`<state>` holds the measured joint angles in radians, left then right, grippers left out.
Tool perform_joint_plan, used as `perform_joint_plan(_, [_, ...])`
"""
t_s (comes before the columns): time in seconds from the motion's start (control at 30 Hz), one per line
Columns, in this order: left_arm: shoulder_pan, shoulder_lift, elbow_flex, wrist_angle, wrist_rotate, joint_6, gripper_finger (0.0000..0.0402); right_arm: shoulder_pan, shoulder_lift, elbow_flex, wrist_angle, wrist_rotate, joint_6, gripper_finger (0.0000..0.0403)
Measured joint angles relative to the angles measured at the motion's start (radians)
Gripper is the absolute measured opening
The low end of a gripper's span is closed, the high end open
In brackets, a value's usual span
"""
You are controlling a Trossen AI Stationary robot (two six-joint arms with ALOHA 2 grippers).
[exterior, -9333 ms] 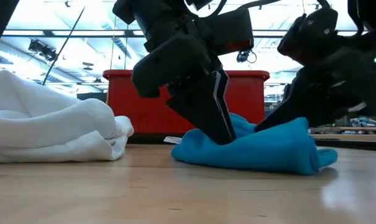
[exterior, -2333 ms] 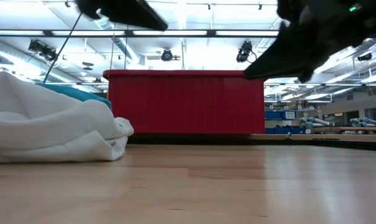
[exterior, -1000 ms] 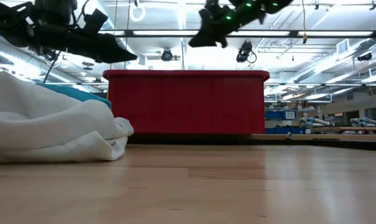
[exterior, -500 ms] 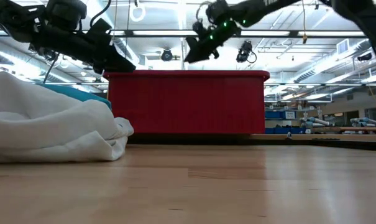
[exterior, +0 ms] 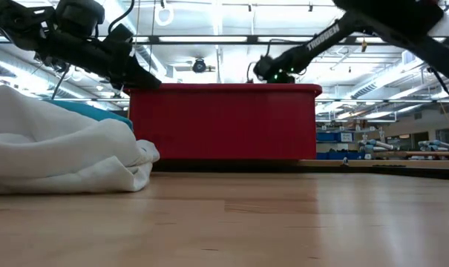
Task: Fold laundry
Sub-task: Fold the dark blue underwear
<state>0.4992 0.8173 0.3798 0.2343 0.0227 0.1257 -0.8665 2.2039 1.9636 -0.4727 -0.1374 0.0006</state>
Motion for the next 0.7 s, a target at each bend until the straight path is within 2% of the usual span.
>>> perform_joint_plan(0.17, [0.004, 0.000, 0.000, -0.001, 0.000, 0.007, 0.0180, 0.002, 0.029, 0.001, -0.145, 0.011, 0.006, 0.0391])
perform_joint_plan(0.37, [0.004, 0.000, 0.000, -0.001, -0.001, 0.024, 0.0180, 0.002, 0.071, -0.002, -0.292, -0.007, 0.017, 0.0375])
perform_joint_plan(0.53, [0.004, 0.000, 0.000, 0.000, -0.002, 0.024, 0.0180, 0.001, 0.126, 0.004, -0.356, -0.013, 0.029, 0.0310])
perform_joint_plan(0.7, [0.003, 0.000, 0.000, 0.001, -0.002, 0.025, 0.0180, -0.002, 0.155, 0.006, -0.374, -0.003, 0.021, 0.0192])
